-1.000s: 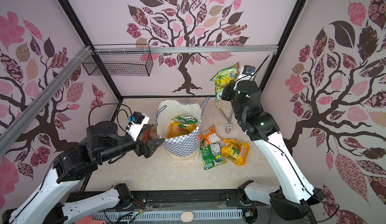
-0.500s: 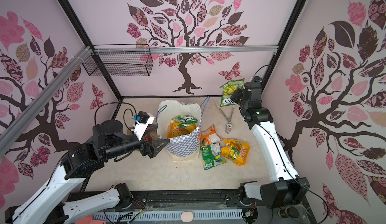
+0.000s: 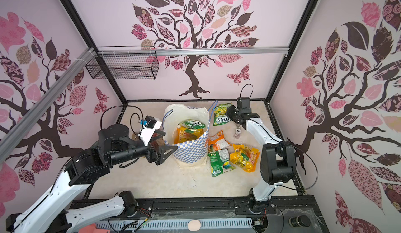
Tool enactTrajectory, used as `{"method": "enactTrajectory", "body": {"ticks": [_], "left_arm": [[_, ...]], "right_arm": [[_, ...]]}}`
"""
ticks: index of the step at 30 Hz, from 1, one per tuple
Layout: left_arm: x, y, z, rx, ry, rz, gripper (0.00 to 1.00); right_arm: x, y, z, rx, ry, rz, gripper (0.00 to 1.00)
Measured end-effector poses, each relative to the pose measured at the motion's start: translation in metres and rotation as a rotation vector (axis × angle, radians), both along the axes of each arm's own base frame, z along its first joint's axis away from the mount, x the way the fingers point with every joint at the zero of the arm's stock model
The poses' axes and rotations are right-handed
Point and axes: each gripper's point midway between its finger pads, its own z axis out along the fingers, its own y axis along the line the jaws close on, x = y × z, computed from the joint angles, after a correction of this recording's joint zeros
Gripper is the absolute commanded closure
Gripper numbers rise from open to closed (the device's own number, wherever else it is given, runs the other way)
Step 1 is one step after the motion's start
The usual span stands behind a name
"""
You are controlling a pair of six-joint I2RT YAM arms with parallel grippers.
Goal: Take the snacks out of the paper bag
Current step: Place the snack at the top-center of the table.
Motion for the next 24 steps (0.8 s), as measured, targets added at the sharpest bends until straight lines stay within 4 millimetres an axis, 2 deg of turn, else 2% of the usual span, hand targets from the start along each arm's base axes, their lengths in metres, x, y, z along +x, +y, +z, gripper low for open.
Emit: {"method": "enactTrajectory", "body": {"ticks": [6, 10, 13, 16, 24], "left_arm": [[-0.003, 0.000, -0.006, 0.007, 0.034, 0.000, 0.02], [-0.004, 0.000, -0.007, 0.008, 0.044, 0.002, 0.02], [-0.005, 0.002, -0.007, 0.010, 0.047, 0.006, 0.02], [-0.006, 0.004, -0.007, 0.008, 0.046, 0.010, 0.02], [-0.006, 0.008, -0.006, 0.007, 0.042, 0.021, 0.02]], "right_arm": [[0.017, 0.005, -0.063, -0.006, 0.117, 0.016, 0.98], [0.025, 0.008, -0.093, -0.004, 0.176, 0.025, 0.94], [0.034, 0.011, -0.104, 0.002, 0.193, 0.033, 0.85], [0.040, 0.014, -0.110, 0.012, 0.201, 0.039, 0.70], [0.039, 0.015, -0.109, 0.004, 0.202, 0.057, 0.33]]}}
